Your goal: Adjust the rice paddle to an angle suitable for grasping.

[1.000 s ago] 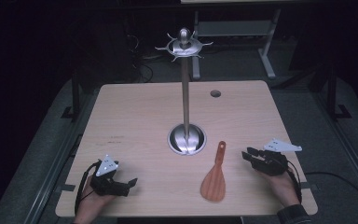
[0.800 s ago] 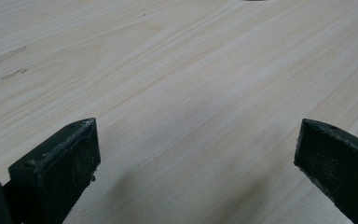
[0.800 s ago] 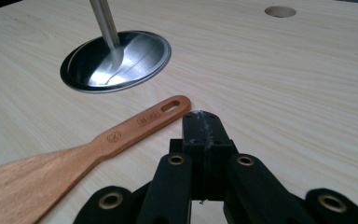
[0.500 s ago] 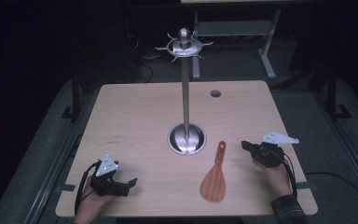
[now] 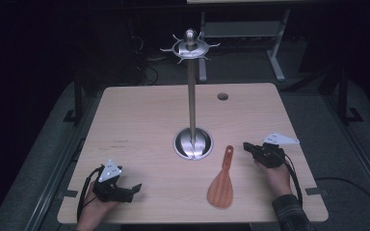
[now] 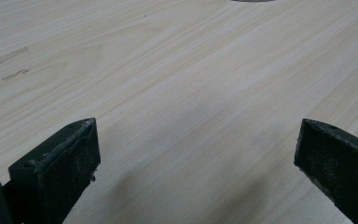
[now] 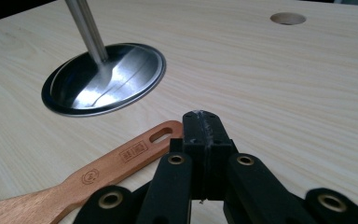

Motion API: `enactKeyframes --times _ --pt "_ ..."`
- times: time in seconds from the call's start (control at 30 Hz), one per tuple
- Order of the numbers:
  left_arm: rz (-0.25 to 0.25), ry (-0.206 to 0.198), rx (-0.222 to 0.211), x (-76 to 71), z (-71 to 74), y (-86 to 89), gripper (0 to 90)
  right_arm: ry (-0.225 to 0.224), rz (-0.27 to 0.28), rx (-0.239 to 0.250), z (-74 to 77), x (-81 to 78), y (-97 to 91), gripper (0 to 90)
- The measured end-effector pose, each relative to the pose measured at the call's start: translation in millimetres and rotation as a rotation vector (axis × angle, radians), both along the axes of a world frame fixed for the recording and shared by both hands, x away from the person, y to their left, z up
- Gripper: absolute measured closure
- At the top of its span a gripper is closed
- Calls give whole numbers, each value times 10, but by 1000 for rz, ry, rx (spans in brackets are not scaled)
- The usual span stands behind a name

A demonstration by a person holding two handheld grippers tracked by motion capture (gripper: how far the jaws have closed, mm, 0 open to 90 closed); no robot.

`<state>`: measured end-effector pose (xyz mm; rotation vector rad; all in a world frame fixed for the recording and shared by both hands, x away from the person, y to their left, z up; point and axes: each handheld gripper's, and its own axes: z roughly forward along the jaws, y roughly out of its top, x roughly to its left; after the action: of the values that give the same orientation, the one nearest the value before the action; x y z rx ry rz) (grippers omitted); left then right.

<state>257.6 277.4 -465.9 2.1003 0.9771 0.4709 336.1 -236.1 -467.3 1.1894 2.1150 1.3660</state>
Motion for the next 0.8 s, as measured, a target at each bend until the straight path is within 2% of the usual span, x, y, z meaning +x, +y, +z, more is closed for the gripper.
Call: enactKeyframes --times 0.37,0.8 --pt "-3 -2 2 -2 2 -1 0 57 52 -53 -96 26 151 894" --pt "-7 -3 9 -4 -5 2 0 96 92 -118 -116 37 289 894"
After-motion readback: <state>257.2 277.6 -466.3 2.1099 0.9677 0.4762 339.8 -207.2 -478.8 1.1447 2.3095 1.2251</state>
